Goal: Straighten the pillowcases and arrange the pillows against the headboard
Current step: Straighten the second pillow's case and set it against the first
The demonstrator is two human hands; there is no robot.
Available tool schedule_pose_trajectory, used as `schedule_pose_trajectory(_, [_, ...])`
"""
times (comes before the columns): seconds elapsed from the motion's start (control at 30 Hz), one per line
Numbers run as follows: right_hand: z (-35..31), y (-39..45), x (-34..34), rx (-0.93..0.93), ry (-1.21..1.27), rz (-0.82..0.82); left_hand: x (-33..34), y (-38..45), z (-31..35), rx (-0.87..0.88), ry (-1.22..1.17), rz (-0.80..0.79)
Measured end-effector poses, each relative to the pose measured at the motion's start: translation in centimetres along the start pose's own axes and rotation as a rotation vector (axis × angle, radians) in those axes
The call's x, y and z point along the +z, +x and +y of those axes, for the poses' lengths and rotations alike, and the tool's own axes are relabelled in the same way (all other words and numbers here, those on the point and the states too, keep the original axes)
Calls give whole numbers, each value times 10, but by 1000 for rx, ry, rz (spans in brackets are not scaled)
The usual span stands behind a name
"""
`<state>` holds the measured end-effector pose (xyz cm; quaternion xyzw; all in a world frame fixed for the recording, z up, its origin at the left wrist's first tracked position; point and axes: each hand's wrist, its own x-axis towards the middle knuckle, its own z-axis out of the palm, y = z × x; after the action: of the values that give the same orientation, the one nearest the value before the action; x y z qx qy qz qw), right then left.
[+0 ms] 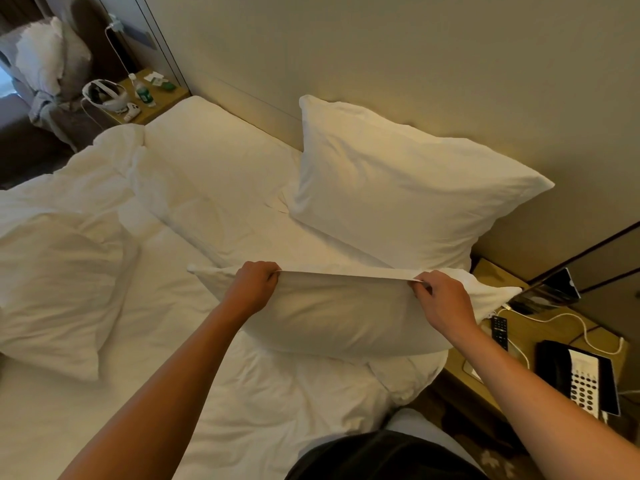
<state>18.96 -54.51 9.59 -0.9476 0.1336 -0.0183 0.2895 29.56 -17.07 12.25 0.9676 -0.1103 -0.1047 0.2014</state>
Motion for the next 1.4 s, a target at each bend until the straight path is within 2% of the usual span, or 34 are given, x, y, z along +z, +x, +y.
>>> schedule_pose_trajectory(0.1, [-2,-4,-1,6,13,-10,2,-7,-4,-21,-24,-8])
schedule_pose_trajectory(0.37, [-16,-4,-9,18,36,28,-19,2,4,-9,-66,98])
schedule_pose_trajectory(0.7, [-22,29,-55,29,117,222,-74,79,64,169,-106,221])
schedule_pose_trajectory(0.87, [-10,42,-71,83,157,275,-75,125,94,238,-117,253])
schedule_pose_trajectory(1.13, [-2,45,-47,218,125,138,-25,155,77,172,-94,110])
schedule_pose_trajectory(1.4, [-30,71,-22,227,157,-11,-30,173,38,52,-78,117])
